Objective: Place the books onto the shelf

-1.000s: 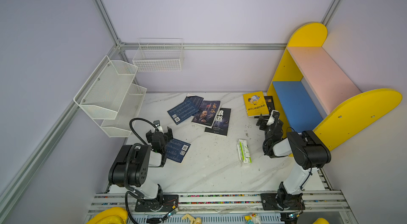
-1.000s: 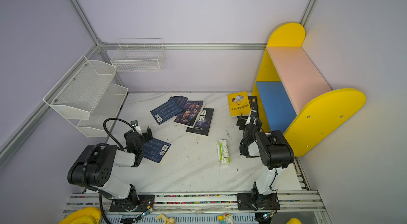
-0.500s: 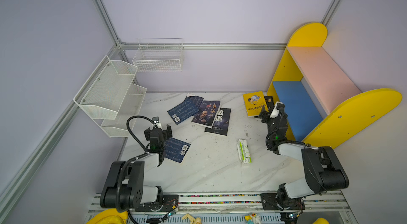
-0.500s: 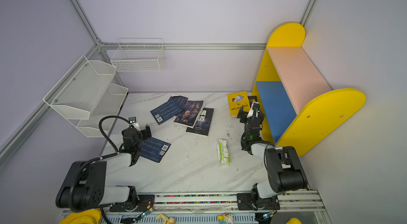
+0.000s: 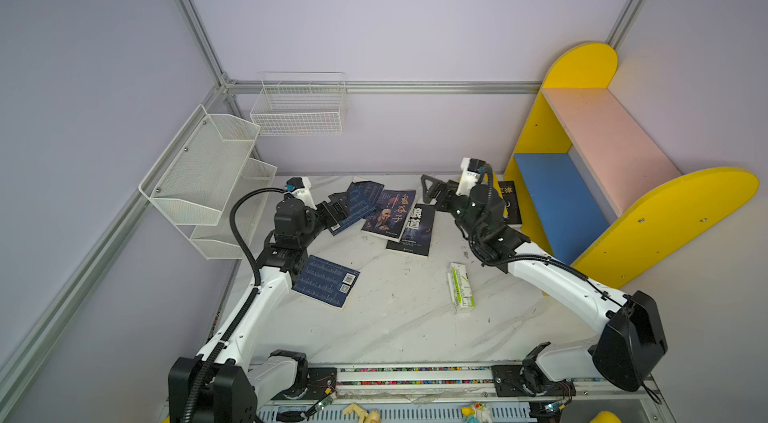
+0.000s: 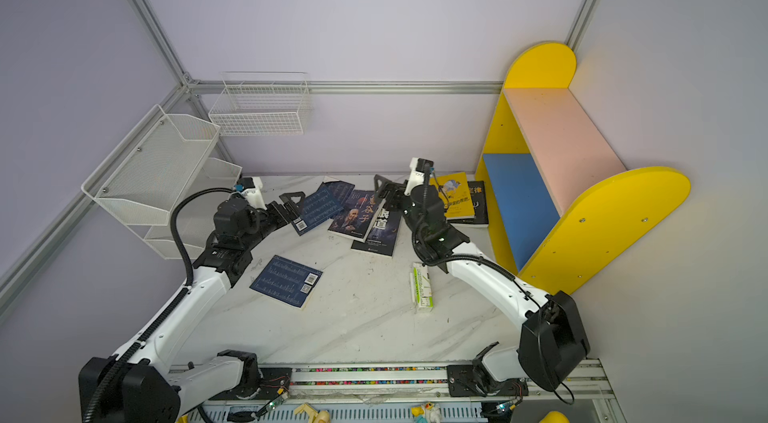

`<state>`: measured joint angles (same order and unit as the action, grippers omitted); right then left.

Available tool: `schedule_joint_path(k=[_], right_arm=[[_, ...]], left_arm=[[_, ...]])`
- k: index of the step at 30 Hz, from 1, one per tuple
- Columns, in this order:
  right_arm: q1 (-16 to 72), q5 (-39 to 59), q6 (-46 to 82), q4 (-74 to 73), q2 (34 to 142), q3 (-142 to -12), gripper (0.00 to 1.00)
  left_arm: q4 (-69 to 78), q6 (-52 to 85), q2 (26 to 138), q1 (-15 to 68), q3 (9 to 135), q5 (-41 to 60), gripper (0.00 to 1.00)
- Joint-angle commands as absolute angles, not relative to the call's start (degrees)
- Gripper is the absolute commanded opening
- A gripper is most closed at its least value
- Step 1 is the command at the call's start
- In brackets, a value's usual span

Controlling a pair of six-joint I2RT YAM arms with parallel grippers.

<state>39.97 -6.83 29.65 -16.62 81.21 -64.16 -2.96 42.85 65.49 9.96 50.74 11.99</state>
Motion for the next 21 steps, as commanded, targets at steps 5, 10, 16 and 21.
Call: schedule_joint_path(k=[5, 10, 16, 21], right_arm=[[45.09, -17.70, 41.16, -10.42, 75.42, -65.31, 0.97], [40.11, -22.85, 47.39, -5.42, 75.25, -62.70, 0.95], [32.41, -8.40, 43.08, 3.00, 92.81, -73.41, 0.95], [30.20, 0.65, 38.23, 7.74, 106.30, -81.91, 0.96]], left_arm=[[7.82, 54.65, 63.31, 15.69, 49.99, 13.57, 1.00], [9.97, 62.62, 71.17, 10.64, 48.65, 21.25, 1.00], [-7.02, 48.69, 87.86, 10.49, 64.39, 26.81, 1.00], [-16.51, 37.48, 95.66, 12.19, 71.91, 17.34, 0.99]])
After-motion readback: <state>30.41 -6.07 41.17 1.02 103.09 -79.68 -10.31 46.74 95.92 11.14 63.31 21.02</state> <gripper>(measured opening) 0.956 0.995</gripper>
